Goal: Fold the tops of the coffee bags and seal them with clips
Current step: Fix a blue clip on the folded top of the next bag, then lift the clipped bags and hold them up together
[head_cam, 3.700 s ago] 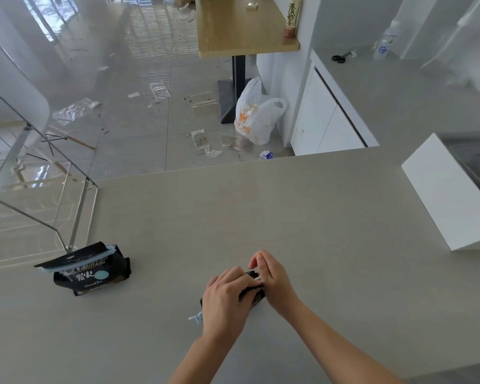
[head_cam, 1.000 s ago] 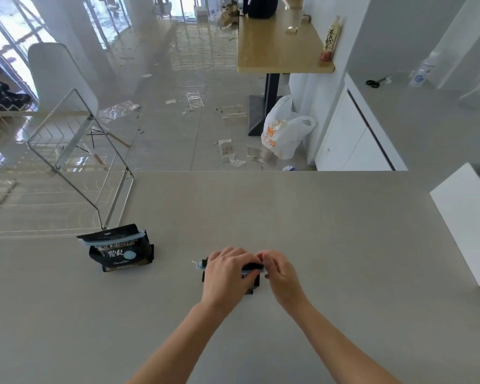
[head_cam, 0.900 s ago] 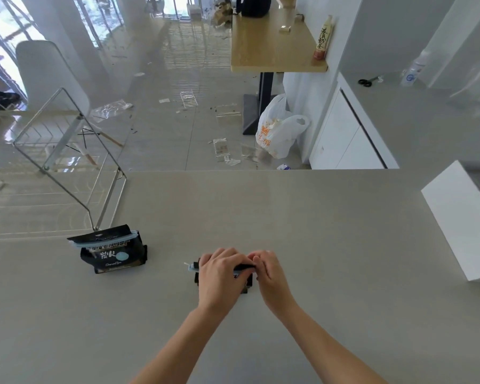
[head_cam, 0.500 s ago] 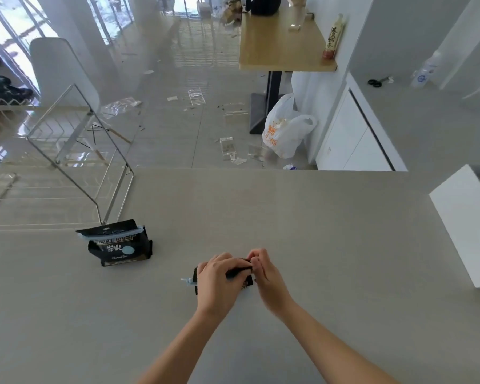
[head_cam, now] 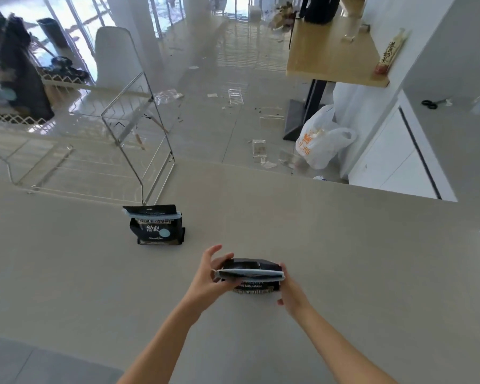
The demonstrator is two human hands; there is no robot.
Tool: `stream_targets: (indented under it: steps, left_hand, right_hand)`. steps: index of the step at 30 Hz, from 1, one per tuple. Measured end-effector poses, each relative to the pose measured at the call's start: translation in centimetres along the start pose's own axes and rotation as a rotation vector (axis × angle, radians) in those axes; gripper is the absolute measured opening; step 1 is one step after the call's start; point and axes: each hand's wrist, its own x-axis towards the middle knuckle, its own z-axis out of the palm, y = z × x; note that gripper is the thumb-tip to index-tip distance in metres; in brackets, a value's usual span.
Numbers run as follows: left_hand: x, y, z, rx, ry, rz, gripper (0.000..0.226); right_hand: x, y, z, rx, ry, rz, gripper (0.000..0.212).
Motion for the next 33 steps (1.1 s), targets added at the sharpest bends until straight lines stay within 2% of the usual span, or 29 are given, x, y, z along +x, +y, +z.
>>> stream_targets:
  steps: [3, 5, 7, 9, 11, 14, 16, 18, 19, 20, 22, 23, 24, 25, 28, 33]
  left_hand:
    - [0.0, -0.6, -2.1, -0.066, 0.089, -0.020, 0.060]
    - [-0.1, -0.1, -4.3, -0.101, 0.236, -0.042, 0.040]
    - [-0.4, 0.7, -7.6, -0.142, 0.388, -0.049, 0.044]
    - [-0.6, 1.6, -11.7, -0.265, 0.379, -0.044, 0.054]
    - [-1.1, 2.4, -16.1, -0.338, 0.278, 0.005, 0.049]
    - [-2.1, 3.5, -22.5, -0.221, 0.254, 0.116, 0.054]
    - [-2.7, 4.0, -25.9, -0.194, 0.327, 0.147, 0.055]
    - [-3.2, 4.5, -28.6, -0.207, 0.385, 0.178, 0.051]
    - [-3.4, 4.8, -29.8, -0.236, 0.410, 0.190, 0.047]
    - [-3.6, 5.0, -30.9, -0.279, 0.429, 0.194, 0.044]
    - [-4.2, 5.4, -32.7, -0.378, 0.463, 0.199, 0.041]
    - [-4.5, 5.7, -33.6, -0.424, 0.478, 0.206, 0.040]
    - [-4.7, 6.2, -34.5, -0.457, 0.489, 0.218, 0.038]
    - [-4.9, 6.8, -35.3, -0.477, 0.499, 0.236, 0.036]
    - [-5.5, 9.3, -37.8, -0.492, 0.508, 0.315, 0.031]
    - [-4.9, 15.6, -41.7, -0.504, 0.489, 0.498, 0.031]
  right_hand:
    - [0.6, -1.6, 1.9, -0.168, -0.012, 0.068, 0.070]
    - [0.2, -3.4, 4.3, -0.170, -0.021, 0.065, 0.067]
    - [-0.3, -5.4, 7.8, -0.098, -0.054, 0.061, 0.062]
    - [-0.7, -7.7, 11.9, -0.024, -0.105, 0.014, 0.060]
    - [-1.1, -10.4, 16.3, 0.030, -0.180, -0.043, 0.057]
    - [-1.5, -14.1, 21.6, 0.055, -0.245, -0.142, 0.049]
    - [-1.1, -15.0, 23.8, -0.007, -0.106, -0.347, 0.032]
    - [0.7, -15.3, 24.6, -0.095, 0.218, -0.570, 0.010]
    - [1.8, -15.7, 24.6, -0.148, 0.347, -0.615, 0.021]
    - [3.2, -16.0, 24.2, -0.207, 0.403, -0.621, 0.038]
    - [5.7, -16.2, 23.2, -0.267, 0.308, -0.480, 0.077]
    - [6.5, -15.9, 22.9, -0.257, 0.198, -0.393, 0.088]
    - [7.2, -15.3, 22.8, -0.248, 0.091, -0.345, 0.090]
    - [7.7, -14.6, 22.8, -0.266, 0.039, -0.330, 0.084]
    - [8.0, -13.6, 22.9, -0.398, 0.067, -0.356, 0.061]
    - [3.6, -16.4, 23.8, -0.529, 0.009, -0.525, 0.059]
